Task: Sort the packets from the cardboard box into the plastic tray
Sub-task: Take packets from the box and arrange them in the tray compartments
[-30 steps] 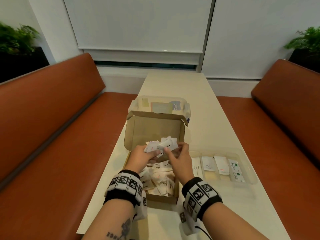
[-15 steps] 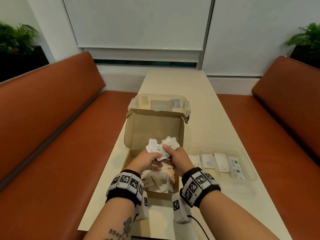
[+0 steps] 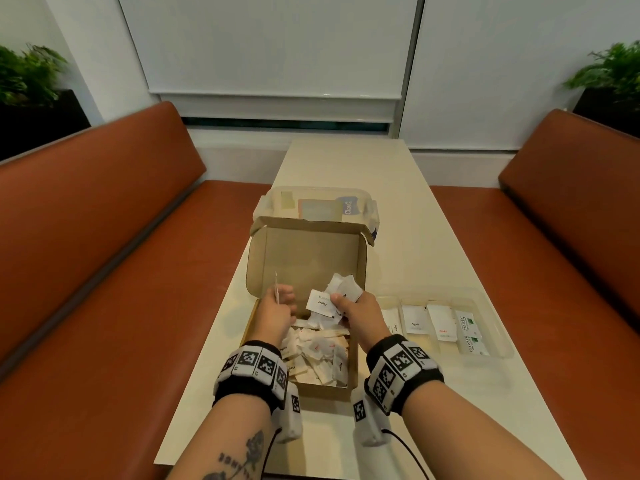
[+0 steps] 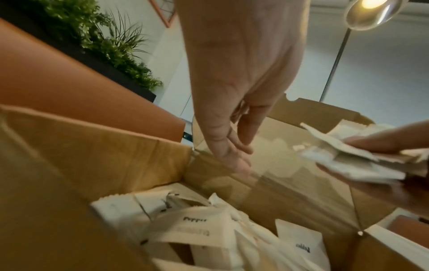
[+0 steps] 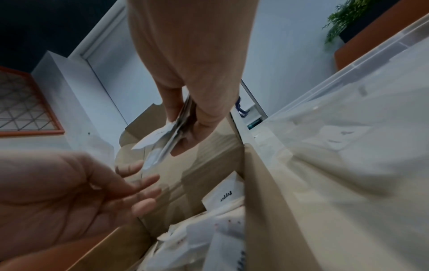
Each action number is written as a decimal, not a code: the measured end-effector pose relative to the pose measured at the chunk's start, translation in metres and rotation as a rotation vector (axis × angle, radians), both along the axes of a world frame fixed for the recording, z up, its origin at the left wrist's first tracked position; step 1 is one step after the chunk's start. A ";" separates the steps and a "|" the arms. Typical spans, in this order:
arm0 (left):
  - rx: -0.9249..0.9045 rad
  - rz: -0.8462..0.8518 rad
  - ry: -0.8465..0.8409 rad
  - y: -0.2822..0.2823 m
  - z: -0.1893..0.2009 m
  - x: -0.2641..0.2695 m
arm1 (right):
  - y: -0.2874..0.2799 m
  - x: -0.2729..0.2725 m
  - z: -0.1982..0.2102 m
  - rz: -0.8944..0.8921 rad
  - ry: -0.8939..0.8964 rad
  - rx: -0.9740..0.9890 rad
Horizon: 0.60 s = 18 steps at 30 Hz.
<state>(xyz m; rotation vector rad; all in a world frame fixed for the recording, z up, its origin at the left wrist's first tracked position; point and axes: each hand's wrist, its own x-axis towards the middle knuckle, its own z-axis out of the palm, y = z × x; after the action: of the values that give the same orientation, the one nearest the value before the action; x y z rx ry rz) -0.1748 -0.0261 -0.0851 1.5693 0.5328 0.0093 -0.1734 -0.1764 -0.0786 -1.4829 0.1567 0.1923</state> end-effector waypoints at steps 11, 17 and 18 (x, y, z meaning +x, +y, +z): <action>-0.504 0.028 0.007 -0.012 0.012 0.001 | 0.002 0.007 0.004 0.029 -0.017 0.042; -0.719 -0.221 0.052 -0.020 0.014 0.002 | 0.012 0.011 0.005 0.127 -0.152 -0.167; -0.667 -0.243 0.046 -0.021 0.013 0.002 | 0.014 0.011 0.005 0.151 -0.189 -0.227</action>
<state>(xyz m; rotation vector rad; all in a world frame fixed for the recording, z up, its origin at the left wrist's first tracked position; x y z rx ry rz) -0.1727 -0.0468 -0.0717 0.9702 0.3266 -0.3563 -0.1624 -0.1628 -0.0734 -1.7314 -0.0893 0.1586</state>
